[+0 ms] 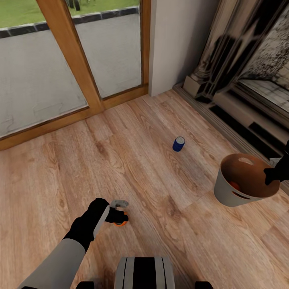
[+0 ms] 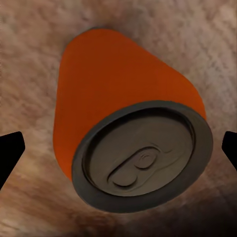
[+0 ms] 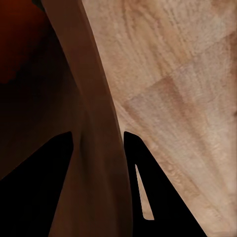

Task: Put the three can of soda from the living room inside the tash can in the kitchen.

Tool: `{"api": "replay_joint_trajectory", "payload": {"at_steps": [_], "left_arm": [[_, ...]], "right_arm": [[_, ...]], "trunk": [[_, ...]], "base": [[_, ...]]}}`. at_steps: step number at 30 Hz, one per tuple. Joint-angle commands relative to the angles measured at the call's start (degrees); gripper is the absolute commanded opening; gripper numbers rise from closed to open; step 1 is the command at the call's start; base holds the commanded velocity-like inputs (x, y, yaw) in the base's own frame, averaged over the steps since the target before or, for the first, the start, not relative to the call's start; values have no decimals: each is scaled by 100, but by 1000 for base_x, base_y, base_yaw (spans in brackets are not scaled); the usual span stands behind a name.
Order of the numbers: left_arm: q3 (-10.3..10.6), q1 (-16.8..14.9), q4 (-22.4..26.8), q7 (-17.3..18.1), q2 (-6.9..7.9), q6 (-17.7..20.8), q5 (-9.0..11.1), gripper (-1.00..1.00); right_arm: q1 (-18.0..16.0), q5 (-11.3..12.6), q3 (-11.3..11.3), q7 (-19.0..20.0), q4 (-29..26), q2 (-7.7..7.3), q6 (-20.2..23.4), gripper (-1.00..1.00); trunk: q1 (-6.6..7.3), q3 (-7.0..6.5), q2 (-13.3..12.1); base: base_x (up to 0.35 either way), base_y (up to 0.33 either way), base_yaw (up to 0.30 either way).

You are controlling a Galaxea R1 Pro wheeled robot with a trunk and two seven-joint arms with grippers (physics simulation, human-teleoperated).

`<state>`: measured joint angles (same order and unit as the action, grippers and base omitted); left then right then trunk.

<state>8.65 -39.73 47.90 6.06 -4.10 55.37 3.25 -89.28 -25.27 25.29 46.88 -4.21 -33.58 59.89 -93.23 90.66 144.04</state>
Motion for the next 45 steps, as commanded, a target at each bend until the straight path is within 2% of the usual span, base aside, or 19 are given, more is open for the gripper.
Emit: {"api": "replay_joint_trajectory", "payload": {"at_steps": [1,7,8,24,45], "left_arm": [[-1,0,0,0,1,-2,0,100],[-3,4,0,5,5,-8,0,100],[-3,5,0,6,5,-8,0,-100],[-2,9,-13,-3,4,-131,0,-100],[-3,0,-44,-9,-11,-106,0,-100]], "right_arm": [[-1,22,6,-3,1,1,11,-100],[-1,22,9,-3,0,-7,11,-100],[-1,22,8,-3,0,-7,11,-100],[7,22,11,-3,1,-8,11,-100],[15,22,23,-3,1,-8,11,-100]], "trunk": [[1,0,0],[1,0,0],[1,0,0],[1,0,0],[55,-466,-28]], "base": [[0,0,0],[0,0,0],[0,0,0],[0,0,0],[0,0,0]]}}
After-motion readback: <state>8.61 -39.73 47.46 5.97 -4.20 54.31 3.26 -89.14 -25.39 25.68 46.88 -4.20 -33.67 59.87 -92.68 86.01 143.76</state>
